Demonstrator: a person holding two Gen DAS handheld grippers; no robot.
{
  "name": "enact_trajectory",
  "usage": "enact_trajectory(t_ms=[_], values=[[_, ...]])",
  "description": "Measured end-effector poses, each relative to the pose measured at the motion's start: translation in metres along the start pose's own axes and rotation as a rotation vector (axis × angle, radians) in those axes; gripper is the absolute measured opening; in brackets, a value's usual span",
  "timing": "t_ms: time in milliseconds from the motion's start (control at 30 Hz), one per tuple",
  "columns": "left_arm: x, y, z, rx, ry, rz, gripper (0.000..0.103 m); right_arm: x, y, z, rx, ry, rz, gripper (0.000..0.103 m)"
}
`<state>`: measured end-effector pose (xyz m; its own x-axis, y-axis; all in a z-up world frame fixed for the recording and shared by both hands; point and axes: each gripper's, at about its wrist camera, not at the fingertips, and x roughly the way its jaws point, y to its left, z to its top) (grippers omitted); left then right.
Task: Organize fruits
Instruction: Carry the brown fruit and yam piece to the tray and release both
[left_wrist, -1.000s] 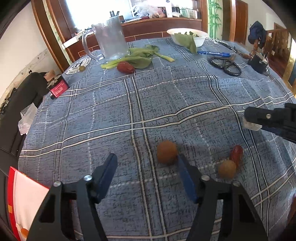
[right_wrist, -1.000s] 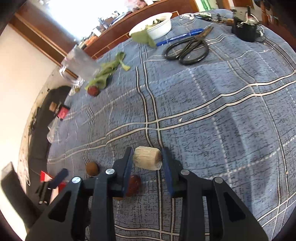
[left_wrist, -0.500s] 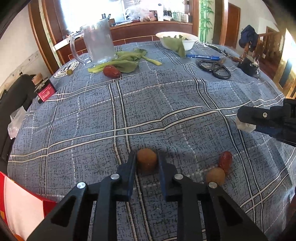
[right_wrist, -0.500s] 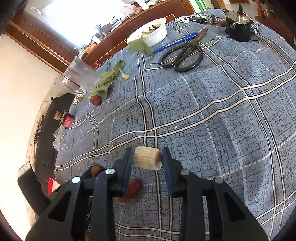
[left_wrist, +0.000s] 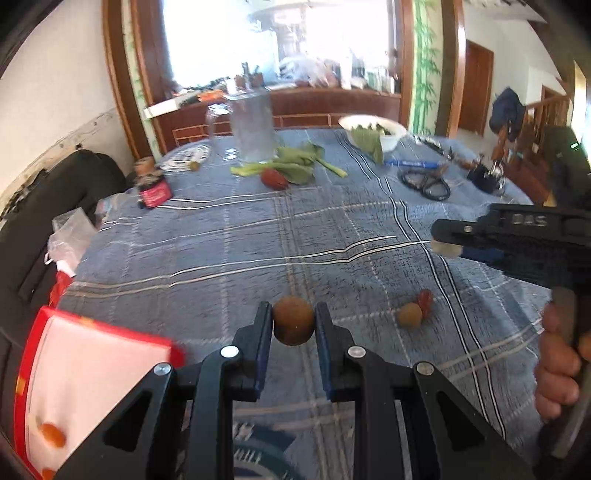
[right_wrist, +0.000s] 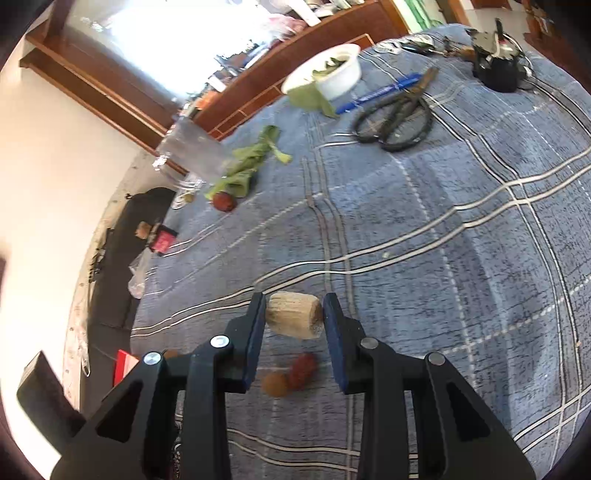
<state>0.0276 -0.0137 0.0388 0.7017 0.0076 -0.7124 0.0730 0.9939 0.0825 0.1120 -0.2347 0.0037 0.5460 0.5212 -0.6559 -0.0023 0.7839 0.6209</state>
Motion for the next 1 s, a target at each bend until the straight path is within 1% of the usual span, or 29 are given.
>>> enact_trajectory(t_ms=[167, 267, 433, 533, 633, 700, 833, 1000], values=[[-0.034, 0.024, -0.027, -0.049, -0.031, 0.042, 0.022, 0.000, 0.019, -0.009, -0.063, -0.014, 0.031, 0.034], [-0.054, 0.047, -0.046, -0.096, -0.038, 0.066, 0.022, 0.000, 0.035, -0.019, -0.125, -0.021, 0.053, 0.034], [-0.089, 0.104, -0.069, -0.182, -0.065, 0.175, 0.022, 0.001, 0.072, -0.046, -0.239, 0.014, 0.113, 0.034], [-0.108, 0.136, -0.081, -0.217, -0.082, 0.242, 0.022, -0.001, 0.093, -0.063, -0.311, 0.032, 0.130, 0.034], [-0.117, 0.157, -0.097, -0.246, -0.079, 0.273, 0.022, -0.001, 0.113, -0.078, -0.338, 0.056, 0.163, 0.034], [-0.117, 0.166, -0.108, -0.258, -0.066, 0.274, 0.022, 0.000, 0.129, -0.090, -0.358, 0.075, 0.183, 0.034], [-0.113, 0.179, -0.128, -0.282, -0.035, 0.246, 0.022, 0.005, 0.165, -0.121, -0.409, 0.114, 0.219, 0.034], [-0.112, 0.184, -0.139, -0.289, -0.037, 0.217, 0.022, 0.021, 0.209, -0.162, -0.496, 0.144, 0.224, 0.034]])
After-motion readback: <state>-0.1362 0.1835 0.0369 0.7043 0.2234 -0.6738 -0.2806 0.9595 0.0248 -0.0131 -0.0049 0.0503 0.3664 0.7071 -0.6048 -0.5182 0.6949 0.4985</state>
